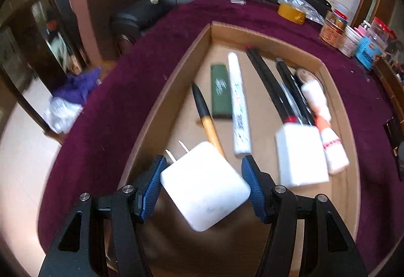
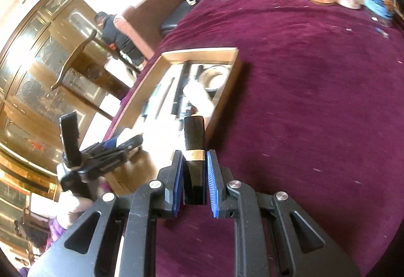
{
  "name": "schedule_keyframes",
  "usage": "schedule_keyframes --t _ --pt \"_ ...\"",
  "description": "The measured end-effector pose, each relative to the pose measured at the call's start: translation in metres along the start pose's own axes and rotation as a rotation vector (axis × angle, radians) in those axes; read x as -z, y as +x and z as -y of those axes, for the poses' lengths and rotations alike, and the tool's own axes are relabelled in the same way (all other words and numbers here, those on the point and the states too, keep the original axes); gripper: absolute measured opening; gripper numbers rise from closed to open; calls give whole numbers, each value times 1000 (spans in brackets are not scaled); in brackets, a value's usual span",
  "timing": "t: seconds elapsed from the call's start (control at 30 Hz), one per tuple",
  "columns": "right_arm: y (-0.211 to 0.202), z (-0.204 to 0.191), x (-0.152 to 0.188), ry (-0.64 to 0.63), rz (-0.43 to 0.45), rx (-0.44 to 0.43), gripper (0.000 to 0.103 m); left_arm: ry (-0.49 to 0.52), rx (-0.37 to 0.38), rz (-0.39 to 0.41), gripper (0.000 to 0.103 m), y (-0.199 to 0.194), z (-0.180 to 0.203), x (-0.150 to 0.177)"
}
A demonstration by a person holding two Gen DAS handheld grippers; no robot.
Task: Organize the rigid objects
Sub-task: 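Carry the charger into the box with the left gripper while the right carries the black marker there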
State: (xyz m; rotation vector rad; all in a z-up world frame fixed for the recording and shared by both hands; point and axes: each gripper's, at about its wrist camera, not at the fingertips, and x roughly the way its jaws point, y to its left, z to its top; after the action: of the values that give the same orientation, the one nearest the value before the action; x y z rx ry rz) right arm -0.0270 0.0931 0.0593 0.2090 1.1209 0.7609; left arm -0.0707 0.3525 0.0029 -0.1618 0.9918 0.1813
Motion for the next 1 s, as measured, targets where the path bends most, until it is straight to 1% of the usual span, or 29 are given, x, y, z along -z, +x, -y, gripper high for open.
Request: schedule_keyframes --t 0.03,0.07,0.13,0.17,0.23,0.27,0.3,0.33,0.43,0.5,0.57,0.63,0.67,0.73,0.8,0.87,0.93,0.97,1.0 --pt "8 -7 -5 -6 -8 -6 16 19 -12 7 59 1 4 2" --pt "17 -14 -12 -7 -21 -15 16 35 -18 9 64 1 7 3" --pt "38 -25 -24 9 -48 -31 16 74 -45 13 67 2 13 9" --pt "47 -29 -28 16 -59 -34 16 65 -31 12 69 1 12 10" --pt "71 -37 -41 26 -82 -27 16 83 -4 1 77 -1 16 16" --pt "81 -40 -46 27 -86 -15 16 96 10 -1 83 -3 20 20" --pt "89 -43 -51 27 -89 -2 16 107 7 2 88 -4 25 23" --pt "100 -47 -57 33 -93 14 16 112 13 1 89 -5 27 27" --pt "126 -53 -72 45 -109 45 16 115 17 15 89 -11 28 31" --pt "137 -57 -77 42 -115 71 16 117 51 32 89 -16 29 36" --pt "149 -59 -83 42 -124 99 16 117 84 71 89 -22 25 38" --pt "159 -58 -89 50 -125 119 17 80 124 99 89 -31 18 36" --pt "162 -55 -92 63 -123 119 17 48 152 112 89 -36 12 35" --pt "160 -48 -95 91 -117 87 17 0 183 144 89 -46 1 32" --pt "150 -44 -95 108 -94 35 18 -32 178 191 89 -57 -9 31" --pt "129 -42 -93 105 -55 -10 21 -66 188 227 89 -67 -19 31" --pt "106 -41 -88 90 -34 -29 28 -104 207 242 89 -71 -28 30" --pt "93 -39 -82 83 -29 -42 34 -123 212 248 89 -72 -33 31" --pt "82 -36 -75 75 -29 -53 37 -141 216 254 89 -73 -37 31"
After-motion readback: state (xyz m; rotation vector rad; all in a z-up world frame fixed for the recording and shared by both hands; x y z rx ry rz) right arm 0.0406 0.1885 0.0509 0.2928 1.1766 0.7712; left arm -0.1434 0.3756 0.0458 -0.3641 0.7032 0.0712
